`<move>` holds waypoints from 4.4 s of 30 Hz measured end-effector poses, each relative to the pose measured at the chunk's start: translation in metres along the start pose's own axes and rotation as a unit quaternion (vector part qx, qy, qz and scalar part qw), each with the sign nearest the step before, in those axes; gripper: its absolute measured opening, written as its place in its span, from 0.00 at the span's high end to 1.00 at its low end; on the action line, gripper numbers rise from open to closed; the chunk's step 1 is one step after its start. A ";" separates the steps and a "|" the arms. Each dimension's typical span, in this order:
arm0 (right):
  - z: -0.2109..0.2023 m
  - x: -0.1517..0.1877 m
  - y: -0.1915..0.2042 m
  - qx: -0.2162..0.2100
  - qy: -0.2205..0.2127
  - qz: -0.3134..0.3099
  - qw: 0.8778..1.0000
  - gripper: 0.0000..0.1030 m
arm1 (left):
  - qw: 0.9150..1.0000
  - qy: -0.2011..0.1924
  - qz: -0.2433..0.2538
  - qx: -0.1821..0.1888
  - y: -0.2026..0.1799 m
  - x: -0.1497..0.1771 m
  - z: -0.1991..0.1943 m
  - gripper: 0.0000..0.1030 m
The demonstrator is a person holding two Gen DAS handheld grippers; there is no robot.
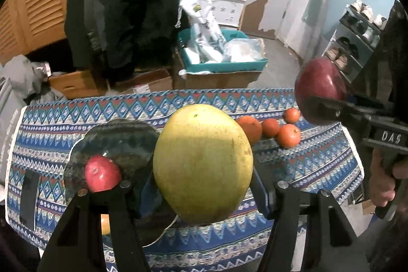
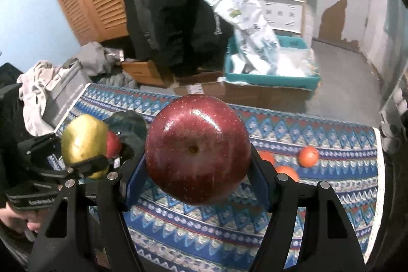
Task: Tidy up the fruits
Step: 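Lift and carry the pear with the left tool while the right tool carries the apple to the bowl, then open the left tool over the bowl while the right tool releases the apple into it, then withdraw both tools from the bowl toward the oranges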
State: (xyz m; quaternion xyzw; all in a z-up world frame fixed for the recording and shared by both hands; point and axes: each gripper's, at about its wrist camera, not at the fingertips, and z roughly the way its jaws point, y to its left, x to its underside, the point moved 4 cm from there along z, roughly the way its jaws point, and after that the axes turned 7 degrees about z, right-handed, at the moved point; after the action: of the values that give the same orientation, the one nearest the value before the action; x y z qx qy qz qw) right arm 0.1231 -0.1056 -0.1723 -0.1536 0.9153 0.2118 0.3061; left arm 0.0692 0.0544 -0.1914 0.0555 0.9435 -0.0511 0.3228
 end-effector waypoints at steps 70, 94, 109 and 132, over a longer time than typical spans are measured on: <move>0.186 0.038 0.110 -0.047 0.188 -0.046 0.980 0.29 | 0.986 0.103 -0.129 -0.024 0.109 0.090 0.063 0.31; 0.101 0.015 0.083 0.044 0.087 -0.083 0.992 0.29 | 0.994 0.051 -0.087 -0.034 0.078 0.054 0.027 0.31; 0.019 0.012 0.026 0.100 0.022 -0.049 0.994 0.28 | 0.999 0.025 -0.042 -0.013 0.023 0.024 0.010 0.31; -0.052 0.024 -0.059 0.137 -0.019 0.002 0.990 0.28 | 0.999 0.022 0.028 0.008 -0.063 -0.006 0.016 0.31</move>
State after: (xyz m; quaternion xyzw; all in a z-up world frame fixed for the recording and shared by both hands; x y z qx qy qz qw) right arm 0.1030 -0.1850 -0.1668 -0.1037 0.9300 0.0877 0.3414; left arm 0.0754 -0.0107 -0.1967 0.0859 0.9479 -0.0478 0.3029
